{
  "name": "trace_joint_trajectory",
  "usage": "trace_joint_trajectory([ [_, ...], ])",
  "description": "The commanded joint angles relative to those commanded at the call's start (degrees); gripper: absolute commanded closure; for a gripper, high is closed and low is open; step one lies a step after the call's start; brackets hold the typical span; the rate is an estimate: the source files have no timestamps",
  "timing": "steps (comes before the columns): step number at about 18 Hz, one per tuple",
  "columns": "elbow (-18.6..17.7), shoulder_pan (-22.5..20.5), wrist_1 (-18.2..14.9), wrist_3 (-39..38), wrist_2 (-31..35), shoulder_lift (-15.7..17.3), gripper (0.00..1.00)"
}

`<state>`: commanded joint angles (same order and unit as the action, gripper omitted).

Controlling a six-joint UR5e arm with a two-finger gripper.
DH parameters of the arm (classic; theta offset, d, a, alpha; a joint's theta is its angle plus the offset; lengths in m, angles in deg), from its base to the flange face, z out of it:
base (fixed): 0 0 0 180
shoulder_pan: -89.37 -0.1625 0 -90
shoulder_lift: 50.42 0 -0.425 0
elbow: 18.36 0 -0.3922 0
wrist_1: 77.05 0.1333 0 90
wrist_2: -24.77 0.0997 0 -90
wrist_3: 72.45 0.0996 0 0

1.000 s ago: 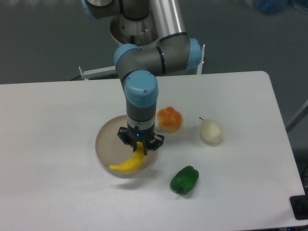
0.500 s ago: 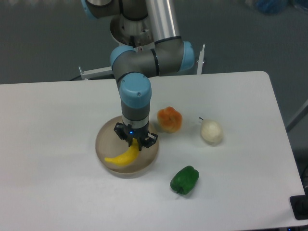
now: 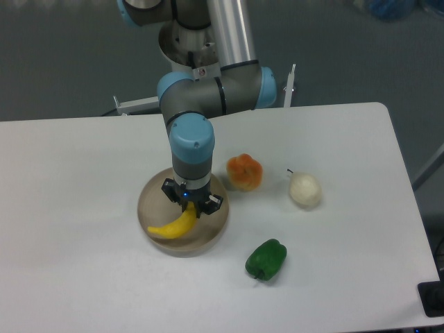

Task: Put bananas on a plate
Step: 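Lower the banana onto the plate and open the gripper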

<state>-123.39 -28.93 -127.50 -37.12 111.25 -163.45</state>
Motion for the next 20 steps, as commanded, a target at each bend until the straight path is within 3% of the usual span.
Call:
trace_joint_trajectory([
  [13,-0.1,0.0,0.0,1.8,0.6,-1.1,0.66],
  [14,0.1,0.0,0.0,1.7,0.6,-1.1,0.59],
  [19,0.7,-0.1,-0.1,1.5,0.6,-0.7,0.05],
  [20,0.8,-0.2,-0.3,1.1,0.6,-0.4,0.0],
])
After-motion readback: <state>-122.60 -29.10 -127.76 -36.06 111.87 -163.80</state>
